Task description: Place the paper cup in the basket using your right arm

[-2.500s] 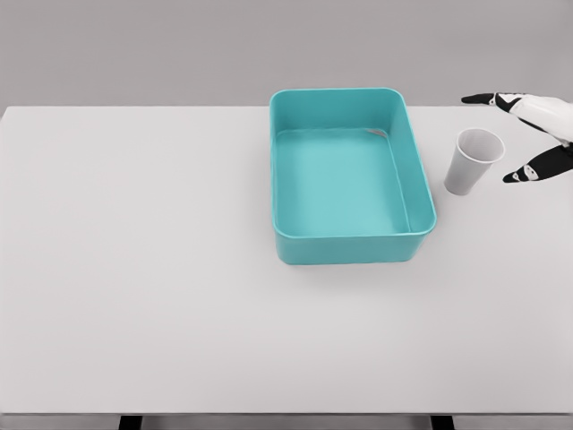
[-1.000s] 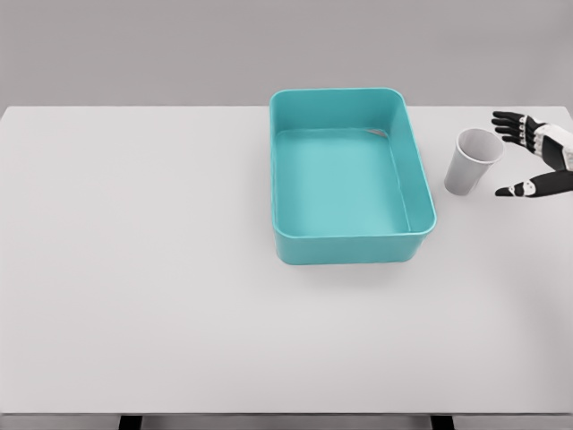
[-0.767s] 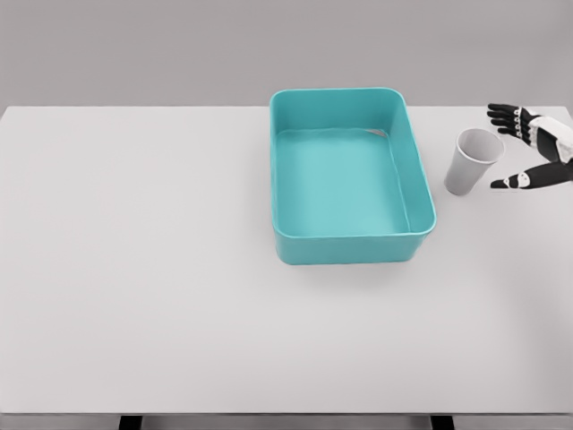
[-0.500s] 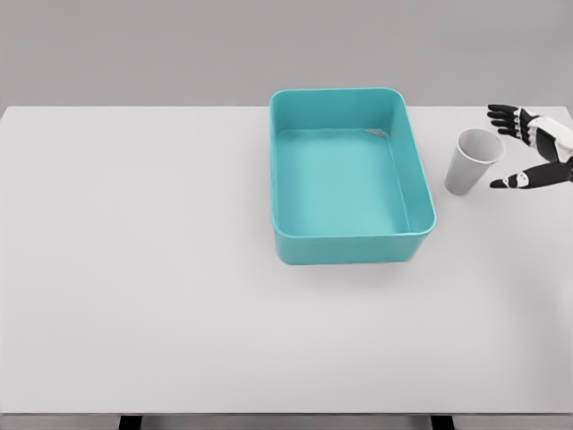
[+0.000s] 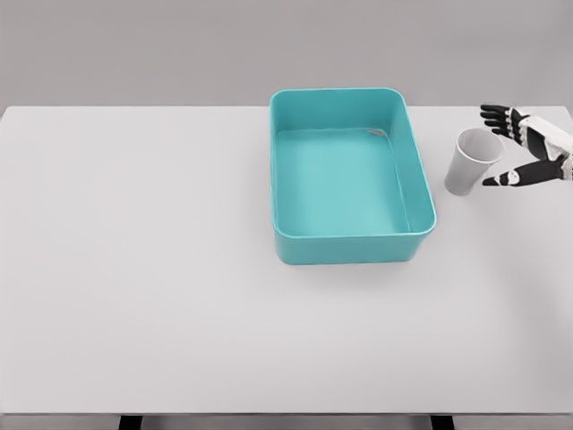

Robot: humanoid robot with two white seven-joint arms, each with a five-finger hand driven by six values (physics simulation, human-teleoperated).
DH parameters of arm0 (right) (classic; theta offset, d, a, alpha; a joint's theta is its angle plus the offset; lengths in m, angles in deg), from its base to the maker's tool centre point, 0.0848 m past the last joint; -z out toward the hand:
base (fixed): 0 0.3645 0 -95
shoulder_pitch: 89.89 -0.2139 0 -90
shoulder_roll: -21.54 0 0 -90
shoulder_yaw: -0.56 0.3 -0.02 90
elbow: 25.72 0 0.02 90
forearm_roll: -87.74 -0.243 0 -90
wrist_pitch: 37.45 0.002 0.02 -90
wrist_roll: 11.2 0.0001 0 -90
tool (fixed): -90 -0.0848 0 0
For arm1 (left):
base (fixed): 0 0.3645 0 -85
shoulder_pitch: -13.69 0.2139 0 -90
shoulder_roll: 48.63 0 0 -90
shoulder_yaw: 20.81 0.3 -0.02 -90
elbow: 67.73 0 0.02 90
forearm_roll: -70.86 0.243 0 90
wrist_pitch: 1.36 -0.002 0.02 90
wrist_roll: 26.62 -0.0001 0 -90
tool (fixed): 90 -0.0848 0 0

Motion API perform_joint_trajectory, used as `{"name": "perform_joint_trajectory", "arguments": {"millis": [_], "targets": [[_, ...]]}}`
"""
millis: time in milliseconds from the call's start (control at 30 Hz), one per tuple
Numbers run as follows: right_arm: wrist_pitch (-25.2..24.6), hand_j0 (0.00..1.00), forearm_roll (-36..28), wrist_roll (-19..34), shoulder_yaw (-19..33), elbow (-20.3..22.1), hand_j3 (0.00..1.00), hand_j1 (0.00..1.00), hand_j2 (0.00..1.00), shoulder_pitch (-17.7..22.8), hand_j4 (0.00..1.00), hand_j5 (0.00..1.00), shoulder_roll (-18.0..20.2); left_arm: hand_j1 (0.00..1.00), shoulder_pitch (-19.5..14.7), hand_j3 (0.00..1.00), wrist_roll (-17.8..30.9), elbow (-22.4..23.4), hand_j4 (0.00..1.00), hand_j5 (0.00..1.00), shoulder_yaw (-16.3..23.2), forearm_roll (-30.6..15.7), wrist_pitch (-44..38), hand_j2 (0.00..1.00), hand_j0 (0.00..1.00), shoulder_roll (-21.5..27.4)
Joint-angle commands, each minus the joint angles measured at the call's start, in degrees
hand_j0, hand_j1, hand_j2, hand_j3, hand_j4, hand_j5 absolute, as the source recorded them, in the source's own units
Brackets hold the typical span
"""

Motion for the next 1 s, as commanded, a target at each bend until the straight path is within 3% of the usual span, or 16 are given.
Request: {"name": "perform_joint_trajectory", "arguments": {"millis": [0, 967], "targets": [[0.0, 1.00, -0.2, 0.0, -0.5, -0.1, 1.00, 1.00, 1.00, 0.1, 1.00, 1.00, -0.3, 1.00, 0.0, 1.00, 0.0, 0.0, 1.00, 1.00, 0.0, 0.0, 0.0, 1.00, 1.00, 0.0], [-0.1, 1.00, -0.3, 0.0, -0.8, -0.3, 1.00, 1.00, 1.00, -0.2, 1.00, 1.00, -2.2, 1.00, 0.0, 1.00, 0.0, 0.0, 1.00, 1.00, 0.0, 0.0, 0.0, 1.00, 1.00, 0.0]]}}
